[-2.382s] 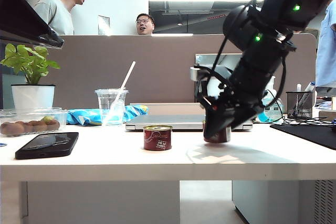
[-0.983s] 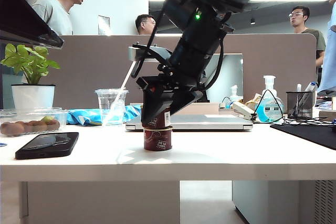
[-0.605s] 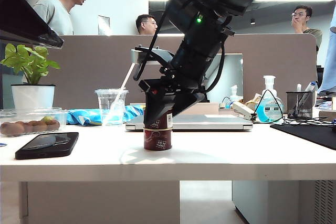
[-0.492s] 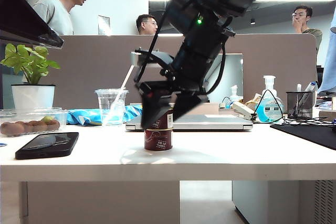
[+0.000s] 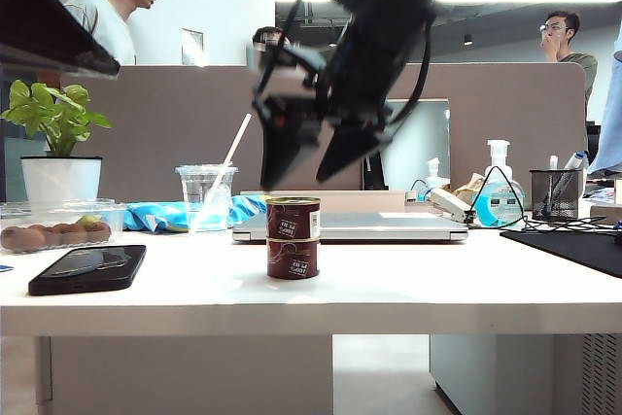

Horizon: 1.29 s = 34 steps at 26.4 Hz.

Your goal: Stack a can of tomatoes on the right onto the can of tomatoes on the left.

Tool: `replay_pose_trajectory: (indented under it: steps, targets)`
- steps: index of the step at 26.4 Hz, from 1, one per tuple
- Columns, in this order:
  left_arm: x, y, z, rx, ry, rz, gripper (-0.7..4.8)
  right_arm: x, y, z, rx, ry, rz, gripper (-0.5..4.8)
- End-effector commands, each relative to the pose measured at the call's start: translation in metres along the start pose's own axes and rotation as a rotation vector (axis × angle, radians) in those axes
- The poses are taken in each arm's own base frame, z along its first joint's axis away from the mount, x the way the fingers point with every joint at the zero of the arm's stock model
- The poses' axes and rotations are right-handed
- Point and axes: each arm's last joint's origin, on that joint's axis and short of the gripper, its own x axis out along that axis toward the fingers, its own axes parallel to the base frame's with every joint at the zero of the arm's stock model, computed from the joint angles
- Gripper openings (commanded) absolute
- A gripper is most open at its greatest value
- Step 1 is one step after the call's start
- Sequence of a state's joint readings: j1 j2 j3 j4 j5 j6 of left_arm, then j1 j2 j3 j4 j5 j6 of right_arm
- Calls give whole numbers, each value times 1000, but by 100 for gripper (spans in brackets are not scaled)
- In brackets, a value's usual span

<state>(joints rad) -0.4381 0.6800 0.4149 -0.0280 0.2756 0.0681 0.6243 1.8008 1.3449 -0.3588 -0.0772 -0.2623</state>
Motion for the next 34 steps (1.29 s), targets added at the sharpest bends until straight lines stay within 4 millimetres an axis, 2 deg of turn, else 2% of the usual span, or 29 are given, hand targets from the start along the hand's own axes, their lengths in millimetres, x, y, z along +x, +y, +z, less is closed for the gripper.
replay_pose_trajectory:
  steps: [1, 2, 3, 4, 5, 6, 7, 8, 13, 17, 20, 23, 26, 34]
  targets:
    - [-1, 1, 8, 22, -67, 9, -4, -26, 2, 8, -6, -16, -37, 479]
    - [-1, 1, 9, 25, -78, 10, -4, -34, 2, 9, -6, -13, -49, 479]
    - [-1, 1, 10, 28, -90, 10, -4, -45, 3, 9, -7, -8, -58, 415]
    - [-1, 1, 11, 31, -97, 11, -4, -53, 3, 9, -6, -4, -60, 322]
    - [-1, 1, 11, 32, -101, 12, -4, -65, 4, 9, -7, -2, -59, 193]
    - [-1, 1, 11, 32, -101, 13, -4, -75, 5, 9, -7, -4, -54, 92]
    - [-1, 1, 11, 30, -98, 35, -4, -99, 6, 10, -7, -23, -58, 0]
    - [-1, 2, 11, 29, -97, 48, -4, -120, 7, 10, -9, -65, -70, -3]
    - [-1, 4, 11, 25, -92, 132, -4, -178, 14, 0, -9, -268, -128, -4]
    - [0, 7, 12, 25, -110, 209, -4, -218, 22, -24, 53, -473, -227, -4]
    - [2, 8, 14, 29, -133, 223, -4, -238, 28, -49, 106, -620, -295, -4]
    - [7, 10, 16, 33, -160, 224, -4, -247, 34, -73, 149, -742, -353, -4]
    - [12, 11, 16, 33, -158, 225, -4, -247, 37, -95, 185, -816, -440, -4]
    - [13, 10, 13, 31, -135, 196, -4, -228, 35, -113, 263, -801, -603, -4]
